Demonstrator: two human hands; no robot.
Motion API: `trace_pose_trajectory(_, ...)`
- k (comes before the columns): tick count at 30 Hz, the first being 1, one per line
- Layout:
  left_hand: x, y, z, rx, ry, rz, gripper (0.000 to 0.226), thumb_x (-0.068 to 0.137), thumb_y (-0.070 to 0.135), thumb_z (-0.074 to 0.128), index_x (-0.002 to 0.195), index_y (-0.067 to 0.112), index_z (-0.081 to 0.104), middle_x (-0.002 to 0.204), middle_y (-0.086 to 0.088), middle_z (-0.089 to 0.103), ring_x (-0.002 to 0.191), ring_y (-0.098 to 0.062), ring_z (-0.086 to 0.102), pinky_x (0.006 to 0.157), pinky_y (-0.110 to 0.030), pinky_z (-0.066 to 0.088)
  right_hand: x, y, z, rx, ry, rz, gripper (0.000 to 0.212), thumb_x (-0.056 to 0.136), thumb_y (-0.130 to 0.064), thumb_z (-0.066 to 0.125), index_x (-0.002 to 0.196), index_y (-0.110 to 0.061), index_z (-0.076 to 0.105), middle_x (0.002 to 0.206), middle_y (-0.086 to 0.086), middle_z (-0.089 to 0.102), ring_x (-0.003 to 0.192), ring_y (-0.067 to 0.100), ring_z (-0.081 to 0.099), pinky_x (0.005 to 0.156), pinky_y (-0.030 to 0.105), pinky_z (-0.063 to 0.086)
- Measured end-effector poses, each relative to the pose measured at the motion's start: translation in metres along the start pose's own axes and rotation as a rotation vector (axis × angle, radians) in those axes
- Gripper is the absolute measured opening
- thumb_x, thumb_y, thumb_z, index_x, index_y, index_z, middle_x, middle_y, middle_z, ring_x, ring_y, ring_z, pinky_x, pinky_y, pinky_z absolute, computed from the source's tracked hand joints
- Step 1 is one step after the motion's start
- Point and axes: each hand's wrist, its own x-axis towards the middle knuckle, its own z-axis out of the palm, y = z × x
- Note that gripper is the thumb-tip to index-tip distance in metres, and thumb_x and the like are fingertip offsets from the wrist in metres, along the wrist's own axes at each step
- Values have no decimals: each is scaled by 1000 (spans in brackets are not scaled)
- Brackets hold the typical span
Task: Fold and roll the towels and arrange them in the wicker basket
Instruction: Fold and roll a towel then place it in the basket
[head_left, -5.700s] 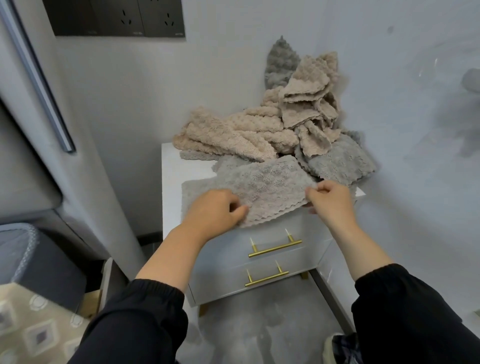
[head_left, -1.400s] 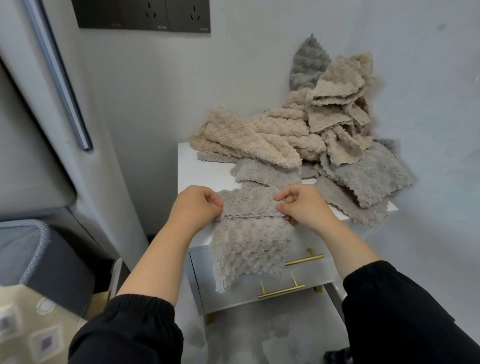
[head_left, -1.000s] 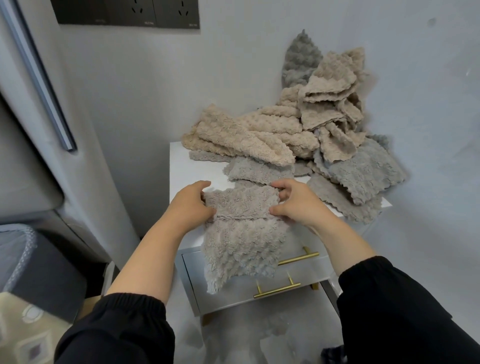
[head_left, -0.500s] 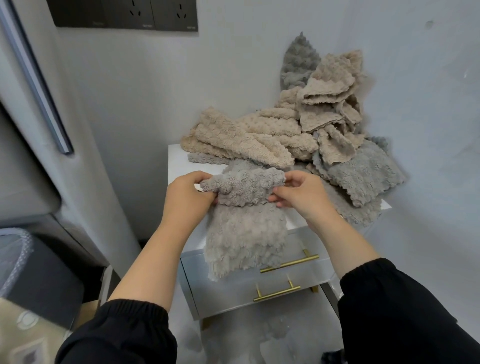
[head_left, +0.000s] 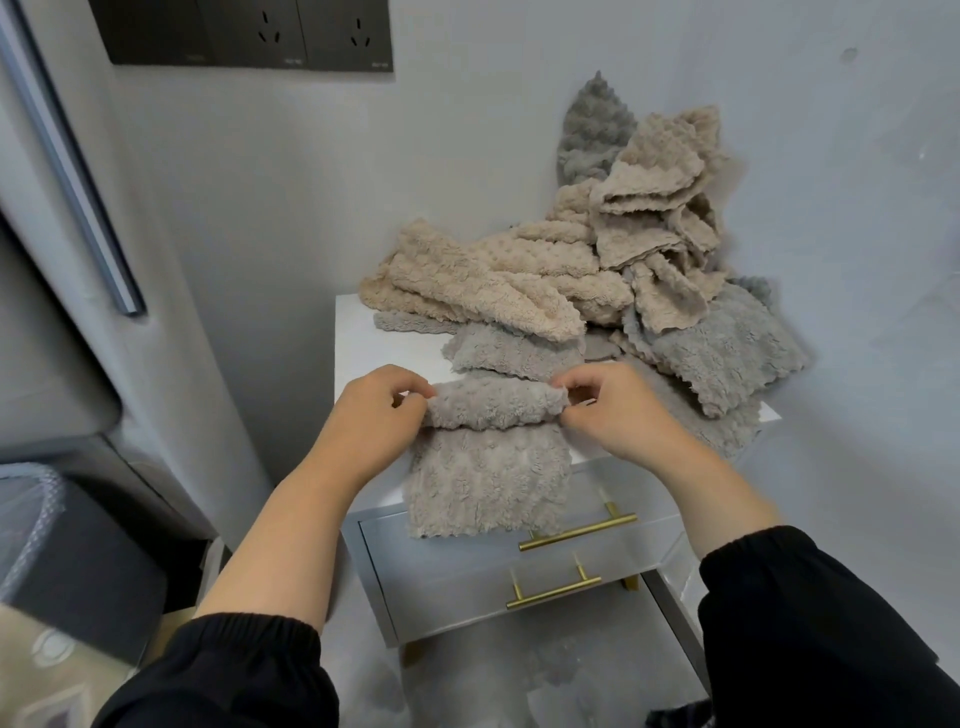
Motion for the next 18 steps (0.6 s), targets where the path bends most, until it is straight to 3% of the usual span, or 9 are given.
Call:
trace_pose_trajectory(2, 1, -2, 1, 23, 6, 2, 22, 93, 18, 51, 84, 21, 71, 103, 9, 65, 95, -9, 57, 82, -23, 43, -4, -2, -4, -41, -61, 30, 26, 89, -4, 52, 100, -16, 71, 113, 0, 66, 94, 24, 64, 85, 37, 52)
trace_pose_trajectory(4, 4, -4, 3, 63, 12, -2, 17, 93, 25, 58, 82, 20, 71, 102, 9, 66, 94, -11, 58, 83, -26, 44, -7, -5, -5, -17, -78, 44, 26, 94, -12, 45, 99, -12, 71, 119, 2, 65, 99, 34, 63, 88, 44, 52)
trace_pose_trajectory(8, 4, -6, 7, 108, -56, -32, 6, 90, 22, 62, 85, 20, 60, 103, 0, 62, 100, -19, 55, 72, -26, 39, -8, -6, 2, -1, -71, 67, 17, 90, -29, 62, 88, -13, 65, 85, 3, 66, 70, 15, 58, 67, 28, 47)
trace_pose_trajectory(11, 3, -5, 8, 90, -114, -88, 18, 91, 24, 62, 105, 17, 52, 105, -12, 60, 98, -28, 56, 64, -19, 37, -8, -6, 5, 32, -96, 90, 20, 85, -27, 69, 100, -19, 58, 89, -4, 56, 64, 6, 51, 59, 15, 41)
trace_pose_trajectory(14, 4, -3, 6, 82, -155, -101, 42, 89, 23, 65, 128, 21, 47, 110, -5, 54, 97, -24, 54, 72, -26, 40, -6, -5, 2, 8, -165, 112, 48, 84, -28, 71, 126, -23, 49, 110, -5, 49, 86, 9, 53, 78, 22, 40)
trace_pose_trajectory(16, 4, -2, 5, 81, -154, -108, 52, 88, 21, 67, 135, 22, 46, 113, 3, 47, 102, -19, 51, 84, -23, 37, -5, -5, 1, 29, -211, 144, 59, 82, -26, 73, 134, -21, 47, 105, -7, 49, 94, 14, 56, 85, 29, 47)
trace_pose_trajectory(18, 5, -2, 4, 77, -149, -116, 51, 86, 18, 69, 134, 20, 51, 113, 6, 48, 107, -18, 51, 88, -22, 36, -3, -3, 1, 132, -249, 194, 58, 80, -18, 75, 132, -18, 49, 96, -4, 52, 85, 17, 61, 85, 36, 54)
